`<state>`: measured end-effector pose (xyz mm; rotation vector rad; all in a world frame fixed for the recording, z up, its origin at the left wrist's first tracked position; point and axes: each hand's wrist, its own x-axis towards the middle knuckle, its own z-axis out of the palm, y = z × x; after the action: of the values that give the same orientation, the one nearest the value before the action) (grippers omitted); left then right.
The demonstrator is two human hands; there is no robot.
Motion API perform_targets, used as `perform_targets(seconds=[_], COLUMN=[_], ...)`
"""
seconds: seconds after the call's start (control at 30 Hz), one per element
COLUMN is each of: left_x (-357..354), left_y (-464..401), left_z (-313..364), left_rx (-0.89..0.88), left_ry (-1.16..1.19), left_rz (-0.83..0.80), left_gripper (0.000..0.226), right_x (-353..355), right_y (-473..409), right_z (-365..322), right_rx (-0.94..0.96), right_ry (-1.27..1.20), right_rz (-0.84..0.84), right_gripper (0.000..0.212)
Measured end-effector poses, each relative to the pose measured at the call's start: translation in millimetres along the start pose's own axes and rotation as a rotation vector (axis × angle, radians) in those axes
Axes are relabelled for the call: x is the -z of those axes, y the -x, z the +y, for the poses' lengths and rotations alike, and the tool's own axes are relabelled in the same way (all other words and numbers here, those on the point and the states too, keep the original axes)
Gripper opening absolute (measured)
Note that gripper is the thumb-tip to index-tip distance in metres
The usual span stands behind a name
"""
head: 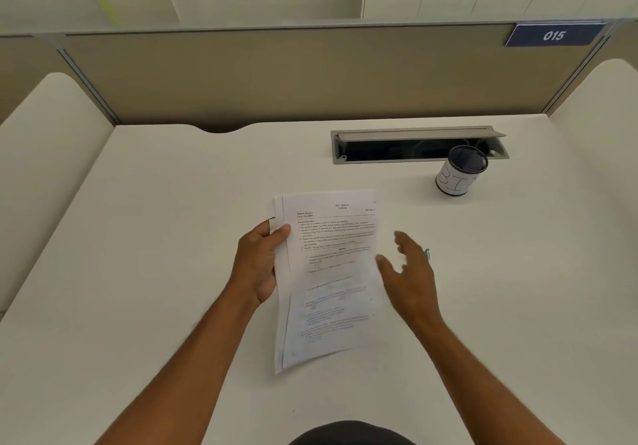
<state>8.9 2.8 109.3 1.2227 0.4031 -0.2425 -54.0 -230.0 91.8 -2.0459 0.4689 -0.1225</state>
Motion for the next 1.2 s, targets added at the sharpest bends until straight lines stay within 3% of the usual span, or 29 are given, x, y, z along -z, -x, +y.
perform_targets(seconds=[0.1, 0.2, 0.37, 0.5, 0.63, 0.8, 0.9, 0.97, 1.07, 1.2], left_x=[-16, -31, -42, -43, -42, -32, -33, -38, -46, -53], left_y=[14, 31, 57, 74, 73, 57, 49, 46, 42, 38], left_z=[0, 1, 8, 10, 20, 59, 93, 114, 127, 121], left_rx=[-0.038, -0.094, -0.170, -0.284, -0.500, -0.667, -0.575, -0.447, -0.328, -0.283], left_ry=[0.005, 0.012, -0.020, -0.041, -0.377, -0.830, -1.061, -1.153, -1.216, -1.167], left_rz=[-0.002, -0.018, -0.063, -0.149, 0.035, 0.069, -0.068, -0.192, -0.364, -0.426], left_gripper=[0.023, 0.026, 0.026, 0.050, 0.037, 0.053, 0.055, 0.042, 0.024, 0.025], right_x=[-14, -34, -44, -22, 12, 38, 42, 42, 40, 37], right_y=[18, 35, 42, 31, 11, -5, -10, -14, -18, -21], right_z=[-37, -63, -79, -80, -82, -70, -67, -66, -67, -65], right_rx=[0.187, 0.240, 0.253, 0.286, 0.175, 0.068, 0.066, 0.080, 0.105, 0.118], right_ry=[-0.033, 0.003, -0.067, -0.118, -0.271, -0.475, -0.495, -0.464, -0.421, -0.375], right_rz=[-0.196, -0.359, -0.380, -0.319, -0.310, -0.527, -0.615, -0.648, -0.694, -0.707], right_gripper=[0.064, 0.081, 0.075, 0.056, 0.035, 0.018, 0.022, 0.025, 0.028, 0.029])
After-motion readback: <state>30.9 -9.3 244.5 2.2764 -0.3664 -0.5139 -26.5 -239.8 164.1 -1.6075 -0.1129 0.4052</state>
